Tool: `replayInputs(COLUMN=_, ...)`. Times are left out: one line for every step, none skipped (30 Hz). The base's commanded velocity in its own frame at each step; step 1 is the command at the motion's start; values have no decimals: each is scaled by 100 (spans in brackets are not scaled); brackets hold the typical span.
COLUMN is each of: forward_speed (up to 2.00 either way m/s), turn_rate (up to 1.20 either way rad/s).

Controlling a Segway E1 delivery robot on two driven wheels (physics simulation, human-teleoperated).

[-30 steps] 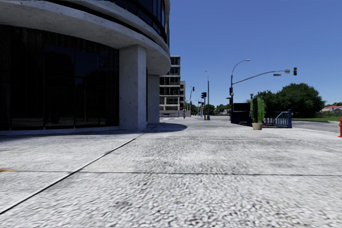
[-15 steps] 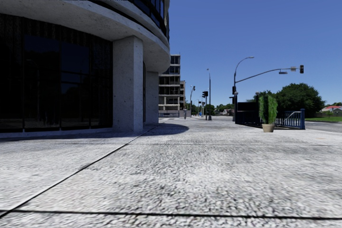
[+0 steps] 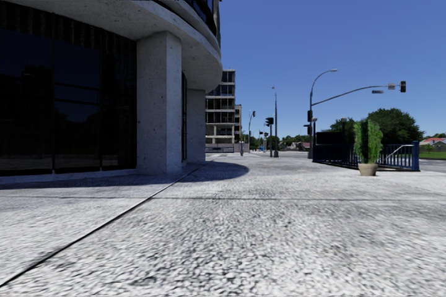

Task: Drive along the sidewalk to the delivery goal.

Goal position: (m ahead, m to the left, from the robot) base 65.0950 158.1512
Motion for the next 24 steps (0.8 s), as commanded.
replayInputs(forward_speed=200, turn_rate=0)
replayInputs(forward_speed=200, turn_rate=0)
replayInputs(forward_speed=200, turn_rate=0)
replayInputs(forward_speed=200, turn_rate=0)
replayInputs(forward_speed=200, turn_rate=0)
replayInputs(forward_speed=200, turn_rate=0)
replayInputs(forward_speed=200, turn_rate=0)
replayInputs(forward_speed=200, turn_rate=0)
replayInputs(forward_speed=200, turn_rate=0)
replayInputs(forward_speed=200, turn_rate=0)
replayInputs(forward_speed=200, turn_rate=0)
replayInputs(forward_speed=200, turn_rate=0)
replayInputs(forward_speed=200, turn_rate=0)
replayInputs(forward_speed=200, turn_rate=0)
replayInputs(forward_speed=200, turn_rate=0)
replayInputs(forward_speed=200, turn_rate=0)
replayInputs(forward_speed=200, turn_rate=0)
replayInputs(forward_speed=200, turn_rate=0)
replayInputs(forward_speed=200, turn_rate=0)
replayInputs(forward_speed=200, turn_rate=0)
replayInputs(forward_speed=200, turn_rate=0)
replayInputs(forward_speed=200, turn_rate=0)
replayInputs(forward_speed=200, turn_rate=0)
replayInputs(forward_speed=200, turn_rate=0)
